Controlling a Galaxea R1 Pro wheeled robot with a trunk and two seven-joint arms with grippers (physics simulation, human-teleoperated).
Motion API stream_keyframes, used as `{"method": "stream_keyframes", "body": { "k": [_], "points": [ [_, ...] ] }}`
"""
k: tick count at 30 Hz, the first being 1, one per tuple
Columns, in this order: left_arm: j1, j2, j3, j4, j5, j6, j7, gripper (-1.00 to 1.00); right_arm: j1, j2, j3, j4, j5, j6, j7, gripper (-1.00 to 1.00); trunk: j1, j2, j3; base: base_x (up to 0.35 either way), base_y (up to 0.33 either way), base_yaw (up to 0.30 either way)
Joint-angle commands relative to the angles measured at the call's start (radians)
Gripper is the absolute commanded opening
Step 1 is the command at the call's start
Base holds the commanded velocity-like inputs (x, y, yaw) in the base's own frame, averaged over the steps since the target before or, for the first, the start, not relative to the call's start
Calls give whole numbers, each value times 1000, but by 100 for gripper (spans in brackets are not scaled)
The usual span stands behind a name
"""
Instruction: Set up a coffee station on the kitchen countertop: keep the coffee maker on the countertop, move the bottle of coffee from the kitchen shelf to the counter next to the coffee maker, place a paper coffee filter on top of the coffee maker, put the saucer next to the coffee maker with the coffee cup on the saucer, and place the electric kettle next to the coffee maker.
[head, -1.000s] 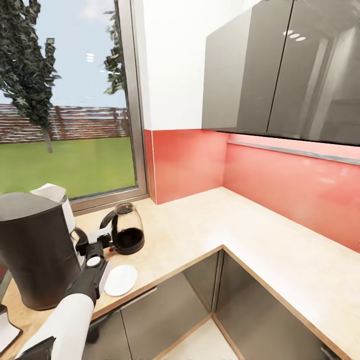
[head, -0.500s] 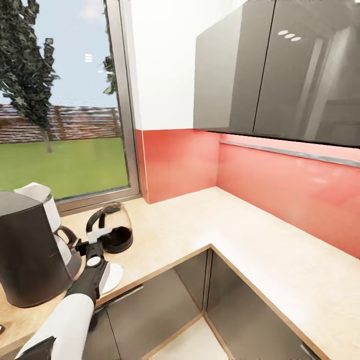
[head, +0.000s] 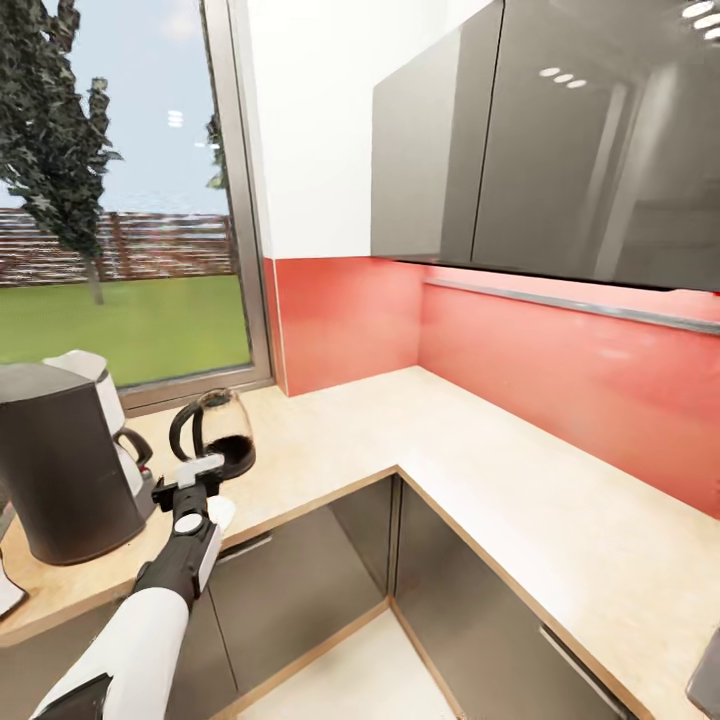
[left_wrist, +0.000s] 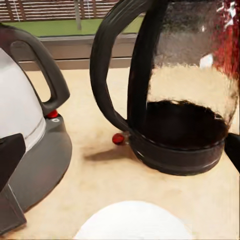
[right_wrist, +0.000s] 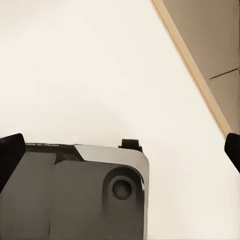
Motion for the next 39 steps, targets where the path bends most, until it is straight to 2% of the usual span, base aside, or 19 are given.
{"method": "stream_keyframes", "body": {
  "k": [1, 4, 6, 8, 11, 12, 13, 15, 16, 18, 21, 25, 27, 29, 31, 33, 35, 36, 39],
  "points": [
    [0, -3, 7, 1, -10, -6, -1, 100, 0, -1, 7, 1, -11, -4, 4, 100, 0, -1, 0, -282, -158, 0],
    [10, -11, 3, 11, -10, -13, -16, 100, 0, -1, 7, 2, -11, -4, 4, 100, 0, -1, 0, -282, -158, 0],
    [38, -24, -12, 13, -12, -24, -40, 100, 0, -1, 7, 2, -11, -4, 4, 100, 0, -1, 0, -282, -154, 0],
    [99, -30, -95, -2, -12, -94, -189, 100, 0, -1, 7, 2, -11, -4, 4, 100, 0, -1, 0, -282, -142, 0],
    [152, -29, -141, -24, -13, -130, -359, 100, 0, -1, 7, 2, -11, -4, 3, 100, 0, -1, 0, -277, -139, 0],
    [178, -27, -161, -37, -13, -136, -459, 100, 0, -1, 7, 1, -11, -4, 3, 100, 0, -1, 0, -234, -131, 0],
    [202, -22, -172, -49, -13, -140, -571, 100, 0, -1, 7, 1, -11, -4, 2, 100, 0, -1, 0, -203, -120, 0],
    [233, 1, -179, -68, -14, -142, -753, 100, 0, -1, 7, 0, -11, -4, 2, 100, 0, -1, 0, -157, -91, 0],
    [245, 13, -178, -74, -14, -143, -814, 100, 0, -1, 7, 0, -11, -4, 3, 100, 0, -1, 0, -83, -44, 0],
    [272, 44, -177, -82, -13, -143, -928, 100, 0, -1, 7, 0, -11, -4, 2, 100, 0, -1, 0, -40, -21, 0],
    [315, 72, -175, -86, -14, -144, -999, 100, 0, -1, 7, 0, -11, -4, 3, 100, 0, -1, 0, -12, -6, 0],
    [419, 113, -175, -88, -20, -143, -1024, 100, 0, -1, 6, 0, -11, -4, 3, 100, 0, -1, 0, -2, -1, 0],
    [496, 133, -173, -81, -22, -140, -1020, 100, 0, 0, 6, 0, -11, -3, 4, 100, 0, -1, 0, 0, 0, 0],
    [554, 146, -171, -77, -23, -138, -1007, 100, 0, 1, 6, 0, -11, -2, 4, 100, 0, -1, 0, 0, 0, 0],
    [627, 163, -169, -62, -23, -132, -955, 100, 0, 7, 6, -1, -12, -2, 4, 100, 0, -1, 0, 0, 0, 53],
    [670, 170, -167, -20, -23, -129, -867, 100, 0, 12, 7, -1, -13, -1, 4, 100, 0, -1, -1, 0, 0, 148],
    [691, 173, -166, 63, -23, -126, -747, 100, 0, 13, 7, -1, -13, -1, 4, 100, 0, -1, -2, 0, 0, 206],
    [697, 174, -167, 165, -23, -124, -631, 100, 0, 14, 7, -1, -13, -1, 4, 100, 0, -1, -2, 0, 0, 230],
    [702, 174, -169, 353, -22, -122, -436, 100, 0, 14, 7, 1, -12, 0, 4, 100, 0, -1, -5, 0, 0, 239]
  ]
}}
